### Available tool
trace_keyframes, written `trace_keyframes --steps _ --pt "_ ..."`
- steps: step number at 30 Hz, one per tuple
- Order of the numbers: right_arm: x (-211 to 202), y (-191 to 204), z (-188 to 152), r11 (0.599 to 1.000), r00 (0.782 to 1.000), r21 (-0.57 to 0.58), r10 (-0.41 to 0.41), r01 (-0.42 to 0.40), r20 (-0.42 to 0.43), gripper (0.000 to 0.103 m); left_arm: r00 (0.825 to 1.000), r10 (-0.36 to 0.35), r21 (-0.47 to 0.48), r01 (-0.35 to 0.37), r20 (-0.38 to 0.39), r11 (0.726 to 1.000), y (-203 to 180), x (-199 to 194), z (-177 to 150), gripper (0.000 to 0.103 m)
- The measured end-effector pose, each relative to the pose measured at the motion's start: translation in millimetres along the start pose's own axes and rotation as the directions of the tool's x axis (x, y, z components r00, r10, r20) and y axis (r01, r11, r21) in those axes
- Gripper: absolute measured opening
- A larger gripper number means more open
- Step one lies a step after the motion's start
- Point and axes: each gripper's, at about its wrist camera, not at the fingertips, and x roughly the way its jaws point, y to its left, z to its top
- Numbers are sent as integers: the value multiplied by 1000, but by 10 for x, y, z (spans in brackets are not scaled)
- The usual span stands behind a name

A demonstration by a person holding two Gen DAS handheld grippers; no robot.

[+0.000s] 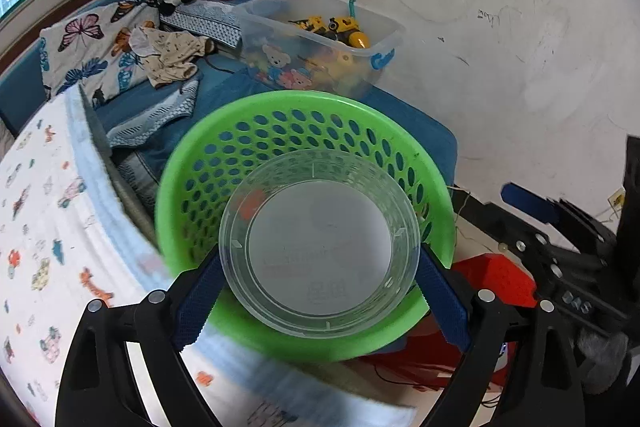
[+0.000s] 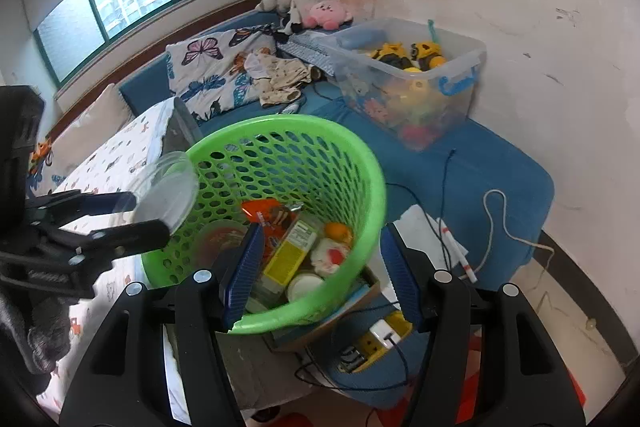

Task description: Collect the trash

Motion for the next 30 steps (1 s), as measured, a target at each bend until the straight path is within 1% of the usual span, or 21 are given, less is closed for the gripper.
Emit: trace_keyframes --steps 9,12,16,22,25,26,27,29,30 --pt "-169 -130 -116 999 1000 30 -15 15 19 61 996 -79 -55 77 -34 996 -78 238 82 90" --pt "-192 -141 -149 999 1000 39 -13 12 20 61 990 -133 -80 130 -38 988 -58 257 67 93" --pt "-206 -108 -165 999 1000 41 -4 3 20 61 989 -146 -92 142 -29 986 -8 202 9 93" --pt "-235 76 -194 999 999 19 29 -29 18 61 994 -107 -107 108 10 988 169 -50 -96 93" --pt "-248 200 -215 999 999 4 47 -47 16 62 997 -63 -109 67 37 992 276 -226 -187 93" --pt "-251 231 -218 999 999 0 50 -50 16 64 998 -52 -111 57 44 992 311 -273 -218 93" --pt "-261 292 -225 999 998 -9 53 -53 19 71 998 -34 -115 40 49 993 350 -327 -257 93" --pt "-282 384 -237 998 998 -26 60 -60 22 72 998 -10 -119 17 58 993 414 -414 -319 93" --pt "-287 417 -241 997 998 -31 65 -64 22 72 998 13 -123 -5 67 992 459 -481 -368 93"
